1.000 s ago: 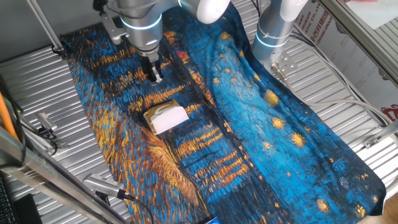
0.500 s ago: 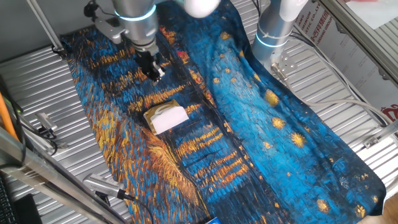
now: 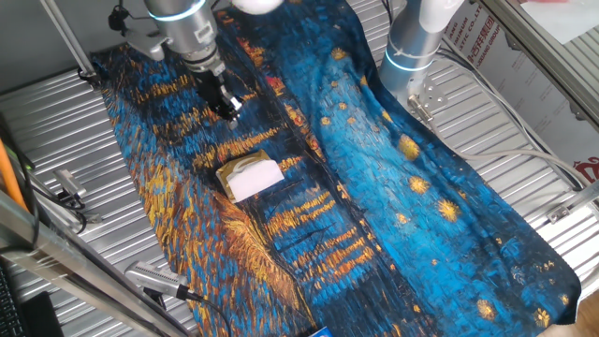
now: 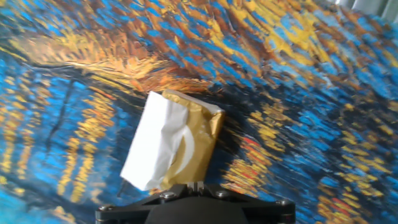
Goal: Pull out a napkin
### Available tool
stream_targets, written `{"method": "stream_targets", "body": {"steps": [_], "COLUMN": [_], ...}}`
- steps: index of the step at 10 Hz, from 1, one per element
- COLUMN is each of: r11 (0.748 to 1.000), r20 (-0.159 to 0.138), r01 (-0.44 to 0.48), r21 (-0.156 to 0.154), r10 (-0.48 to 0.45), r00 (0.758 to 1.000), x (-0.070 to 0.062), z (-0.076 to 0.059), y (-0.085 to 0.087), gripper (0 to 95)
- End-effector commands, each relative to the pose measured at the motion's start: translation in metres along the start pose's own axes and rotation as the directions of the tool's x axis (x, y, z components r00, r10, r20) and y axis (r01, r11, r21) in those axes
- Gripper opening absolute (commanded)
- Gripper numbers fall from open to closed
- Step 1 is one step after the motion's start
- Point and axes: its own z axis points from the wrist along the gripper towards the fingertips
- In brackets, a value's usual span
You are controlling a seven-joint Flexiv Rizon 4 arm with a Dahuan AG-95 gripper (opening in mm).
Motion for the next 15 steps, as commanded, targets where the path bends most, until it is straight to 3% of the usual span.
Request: {"method": "stream_targets", "body": {"steps": [1, 5, 11, 13, 15], "r11": [0.994, 0.992, 0.962, 0.943, 0.922], "r20": [0.021, 0.025, 0.017, 0.011, -0.006], "r01": [-0.097, -0.115, -0.269, -0.328, -0.381], "r21": [0.051, 0.051, 0.054, 0.054, 0.075], "r10": [0.096, 0.113, 0.268, 0.328, 0.382], "r00": [0.995, 0.993, 0.963, 0.944, 0.924], "x": [0.000, 0.000, -0.004, -0.009, -0.017], "z": [0.000, 0.000, 0.003, 0.005, 0.004], "y": [0.001, 0.001, 0.005, 0.020, 0.040], "gripper": [0.0, 0.0, 0.0, 0.0, 0.0]}}
